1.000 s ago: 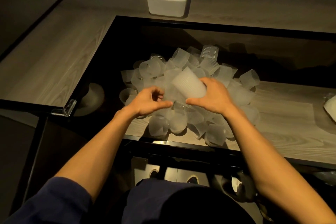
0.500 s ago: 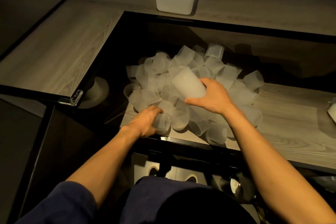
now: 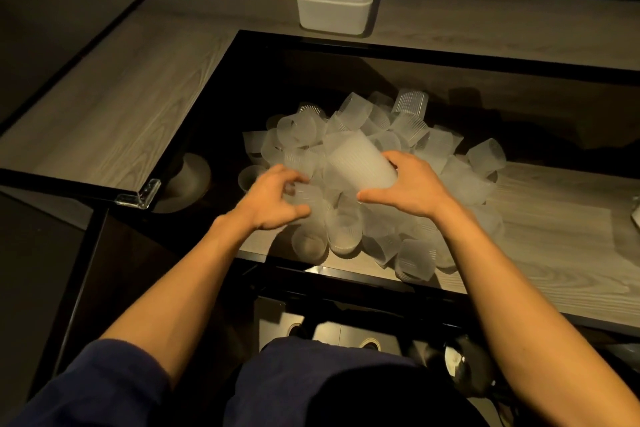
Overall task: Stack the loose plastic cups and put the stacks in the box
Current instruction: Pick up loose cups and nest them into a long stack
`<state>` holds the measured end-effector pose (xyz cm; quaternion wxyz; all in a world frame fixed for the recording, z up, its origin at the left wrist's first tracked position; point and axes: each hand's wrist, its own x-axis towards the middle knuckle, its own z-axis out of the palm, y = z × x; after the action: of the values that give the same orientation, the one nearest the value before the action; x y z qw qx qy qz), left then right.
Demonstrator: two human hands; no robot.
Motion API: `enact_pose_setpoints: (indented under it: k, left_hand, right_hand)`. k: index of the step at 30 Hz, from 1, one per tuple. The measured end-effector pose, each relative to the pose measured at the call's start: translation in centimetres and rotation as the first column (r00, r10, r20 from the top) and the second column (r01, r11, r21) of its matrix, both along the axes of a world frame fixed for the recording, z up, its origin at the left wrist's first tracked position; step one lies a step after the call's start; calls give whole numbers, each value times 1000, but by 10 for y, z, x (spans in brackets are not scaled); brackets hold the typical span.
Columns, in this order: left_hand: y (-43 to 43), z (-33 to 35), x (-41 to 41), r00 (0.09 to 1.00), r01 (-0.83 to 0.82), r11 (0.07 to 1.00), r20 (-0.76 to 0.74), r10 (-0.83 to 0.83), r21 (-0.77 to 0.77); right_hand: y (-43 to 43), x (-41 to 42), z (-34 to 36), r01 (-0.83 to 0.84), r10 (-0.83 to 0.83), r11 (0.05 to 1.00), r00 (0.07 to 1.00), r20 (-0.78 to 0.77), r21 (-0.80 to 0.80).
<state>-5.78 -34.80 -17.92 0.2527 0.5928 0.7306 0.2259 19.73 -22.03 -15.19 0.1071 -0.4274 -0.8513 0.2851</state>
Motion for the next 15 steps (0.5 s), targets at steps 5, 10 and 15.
enact_pose_setpoints:
  k: [5, 10, 15]
  left_hand:
    - [12, 16, -15, 822, -353, 931, 507, 261, 92]
    - [20, 27, -9, 730, -341, 937, 651, 209, 81]
    - [31, 30, 1, 781, -283, 955, 599, 176, 87]
  right_hand:
    - [2, -3, 0, -57, 57, 998, 995, 85, -5]
    - [4, -9, 3, -137, 136, 991, 979, 153, -2]
    - [9, -13, 6, -139, 136, 990, 975, 176, 2]
